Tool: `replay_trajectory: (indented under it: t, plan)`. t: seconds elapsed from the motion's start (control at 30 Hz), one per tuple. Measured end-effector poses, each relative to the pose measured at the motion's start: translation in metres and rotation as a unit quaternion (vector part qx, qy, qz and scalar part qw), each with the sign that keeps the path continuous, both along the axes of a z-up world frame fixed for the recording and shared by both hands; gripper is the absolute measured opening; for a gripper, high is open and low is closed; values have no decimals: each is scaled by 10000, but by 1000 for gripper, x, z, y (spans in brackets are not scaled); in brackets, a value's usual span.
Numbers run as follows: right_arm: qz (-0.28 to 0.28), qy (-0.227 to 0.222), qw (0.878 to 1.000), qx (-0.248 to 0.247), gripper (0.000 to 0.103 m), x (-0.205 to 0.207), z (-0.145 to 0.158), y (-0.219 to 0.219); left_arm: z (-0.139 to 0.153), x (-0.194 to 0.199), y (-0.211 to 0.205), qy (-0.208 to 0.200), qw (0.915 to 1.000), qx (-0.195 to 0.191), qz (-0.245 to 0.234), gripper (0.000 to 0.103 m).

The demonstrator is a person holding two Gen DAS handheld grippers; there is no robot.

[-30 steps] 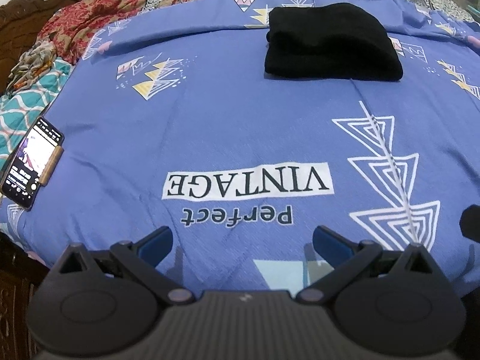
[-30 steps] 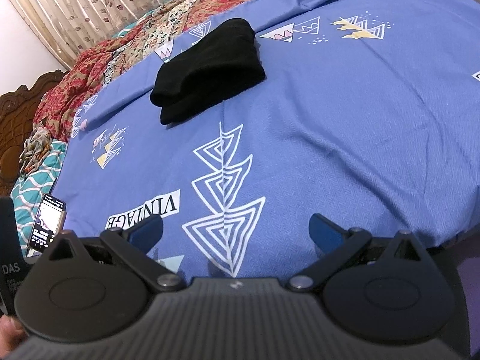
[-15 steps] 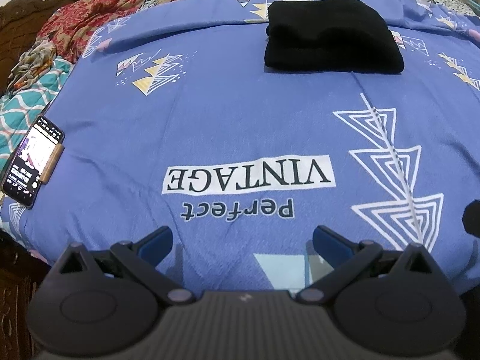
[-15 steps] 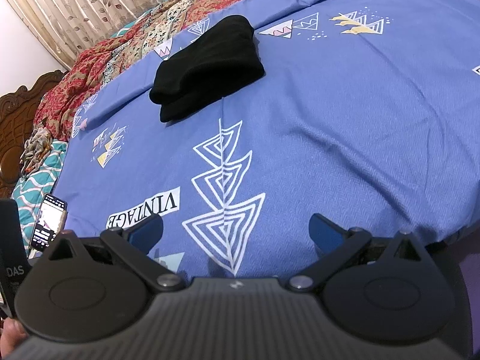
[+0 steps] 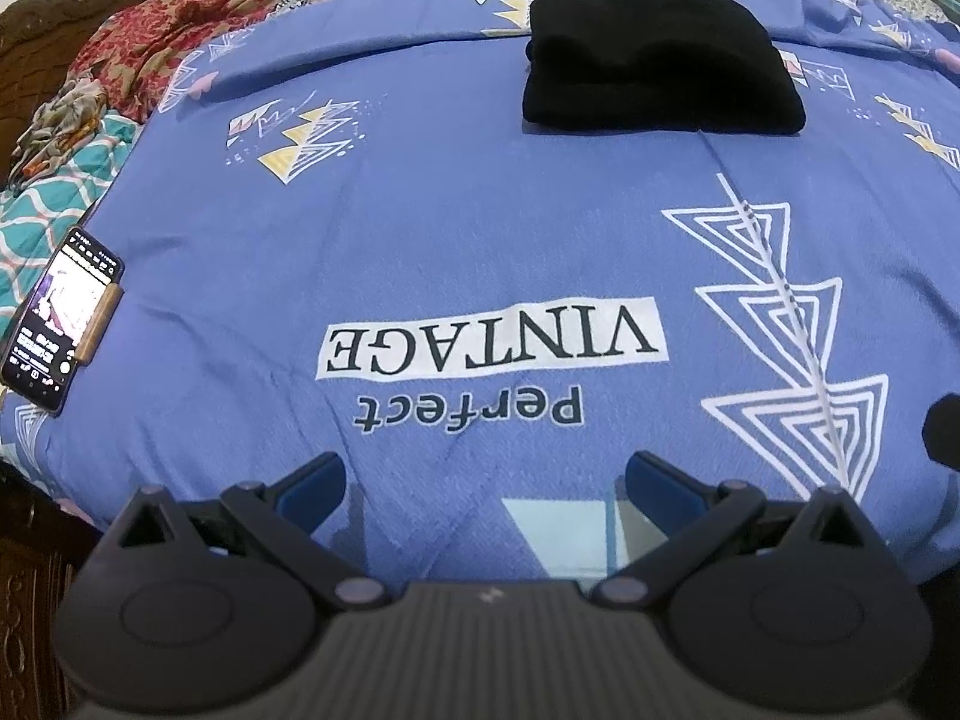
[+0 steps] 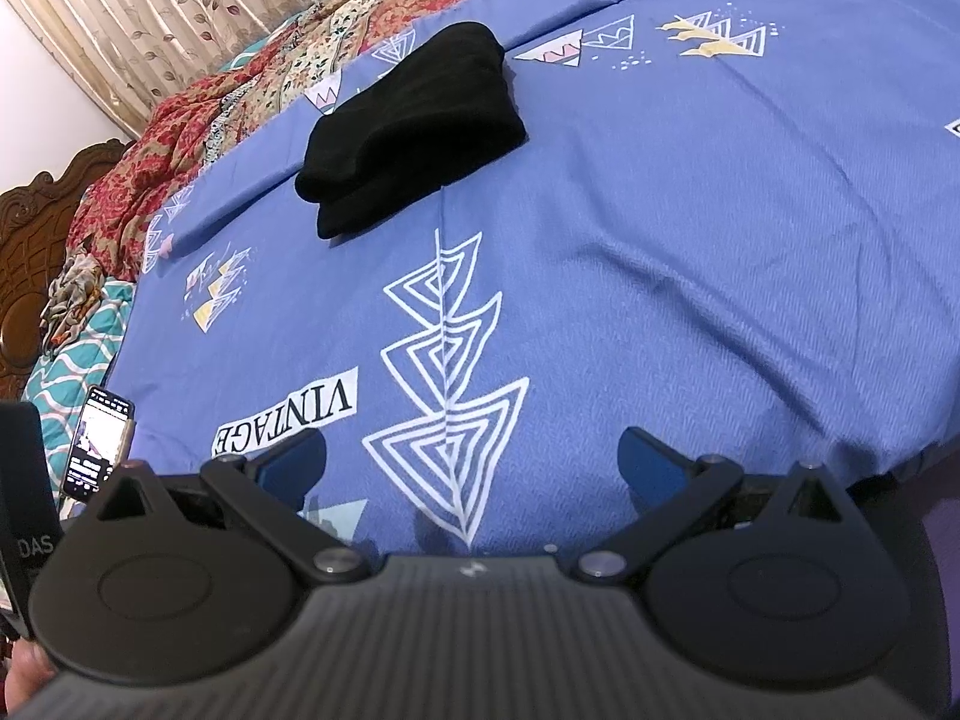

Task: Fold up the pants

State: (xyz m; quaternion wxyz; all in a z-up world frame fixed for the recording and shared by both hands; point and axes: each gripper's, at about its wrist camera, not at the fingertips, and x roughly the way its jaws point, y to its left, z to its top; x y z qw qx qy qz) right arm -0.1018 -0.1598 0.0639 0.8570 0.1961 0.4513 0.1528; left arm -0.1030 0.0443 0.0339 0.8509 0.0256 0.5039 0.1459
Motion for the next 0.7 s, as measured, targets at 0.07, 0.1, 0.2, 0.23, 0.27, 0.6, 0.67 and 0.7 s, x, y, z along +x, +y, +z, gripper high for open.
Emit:
replay_trajectory:
  t: [0.07,0.1,0.2,0.23,0.27,0.6,0.67,0.7]
  plan:
    - [4,12,10000,5,103,1,0,-1,0,0,0,10,10000,-8,-1,103]
    - [6,18,10000,7,103,1,-1,-1,-1,0,0,15,10000,-9,-3,103]
    - [9,37,10000,11,103,1,-1,-2,-2,0,-1,32,10000,-10,-3,103]
    - [10,41,10000,12,103,2,-1,-2,-2,0,0,38,10000,-13,-1,103]
    - [10,43,10000,12,103,2,-1,-2,-2,0,0,42,10000,-15,1,103]
    - [10,39,10000,10,103,2,-1,-2,-3,1,-1,74,10000,-32,-5,103]
    - [12,41,10000,10,103,2,-1,-2,-4,1,-1,78,10000,-35,-7,103]
    - [12,42,10000,10,103,2,-1,-2,-4,1,-1,79,10000,-35,-7,103]
